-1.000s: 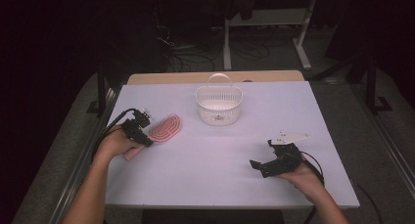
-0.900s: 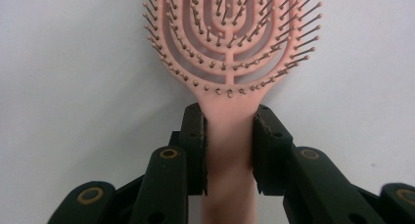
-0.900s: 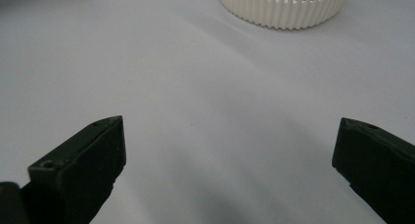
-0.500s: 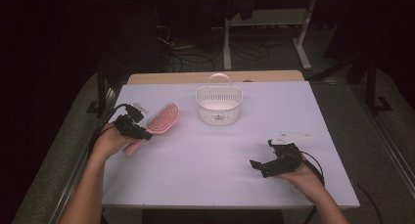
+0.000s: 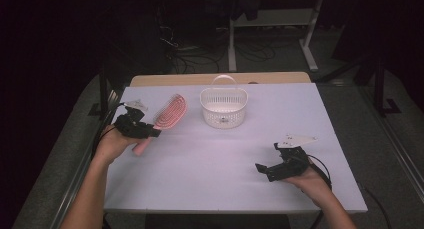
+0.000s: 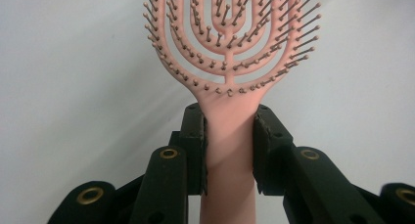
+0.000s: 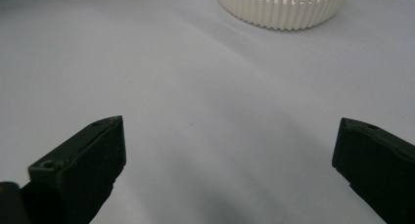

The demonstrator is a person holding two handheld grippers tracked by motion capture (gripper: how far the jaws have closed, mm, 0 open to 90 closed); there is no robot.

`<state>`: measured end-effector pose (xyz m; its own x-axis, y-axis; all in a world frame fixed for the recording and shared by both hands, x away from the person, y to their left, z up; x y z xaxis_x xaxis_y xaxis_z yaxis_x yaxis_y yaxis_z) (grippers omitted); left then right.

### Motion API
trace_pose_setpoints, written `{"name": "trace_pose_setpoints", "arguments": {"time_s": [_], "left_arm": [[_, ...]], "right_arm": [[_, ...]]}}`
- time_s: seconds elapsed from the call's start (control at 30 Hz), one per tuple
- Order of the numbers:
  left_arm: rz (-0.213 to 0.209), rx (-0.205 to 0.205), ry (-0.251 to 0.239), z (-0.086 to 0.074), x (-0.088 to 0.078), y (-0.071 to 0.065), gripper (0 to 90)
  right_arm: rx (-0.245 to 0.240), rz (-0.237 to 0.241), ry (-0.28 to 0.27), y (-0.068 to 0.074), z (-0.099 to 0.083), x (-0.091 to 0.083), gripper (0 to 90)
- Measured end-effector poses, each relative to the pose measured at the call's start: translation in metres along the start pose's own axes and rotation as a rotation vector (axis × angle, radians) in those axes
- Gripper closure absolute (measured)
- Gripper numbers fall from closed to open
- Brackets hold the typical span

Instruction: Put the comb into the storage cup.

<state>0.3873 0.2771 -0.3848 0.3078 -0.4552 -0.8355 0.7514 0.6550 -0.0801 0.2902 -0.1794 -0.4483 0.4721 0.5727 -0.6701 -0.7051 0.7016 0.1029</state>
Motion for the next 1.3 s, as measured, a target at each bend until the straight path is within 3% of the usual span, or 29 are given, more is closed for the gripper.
{"name": "trace_pose_setpoints", "arguments": {"time_s": [0.6,1.03,1.3], "left_arm": [[-0.059,0.07,-0.177,0.013,0.006,-0.034,70.5],[-0.099,0.115,-0.277,0.02,0.017,-0.062,70.5],[-0.123,0.135,-0.303,0.024,0.028,-0.081,70.5]], "right_arm": [[0.0,-0.001,-0.002,0.0,0.0,-0.001,0.0],[0.003,0.001,-0.003,0.0,0.0,0.0,0.0],[0.006,0.005,-0.004,0.0,0.0,0.0,0.0]]}}
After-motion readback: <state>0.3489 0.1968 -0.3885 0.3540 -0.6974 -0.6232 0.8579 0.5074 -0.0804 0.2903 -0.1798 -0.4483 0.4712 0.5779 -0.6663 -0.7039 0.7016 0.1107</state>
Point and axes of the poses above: each handheld gripper's, and its own axes: x roughly forward along the jaws, z roughly out of its top, y roughly to its left, the point moved 1 cm from there along x, roughly forward along the jaws, and after that the axes turned 6 degrees about y, right-handed, at the moved point
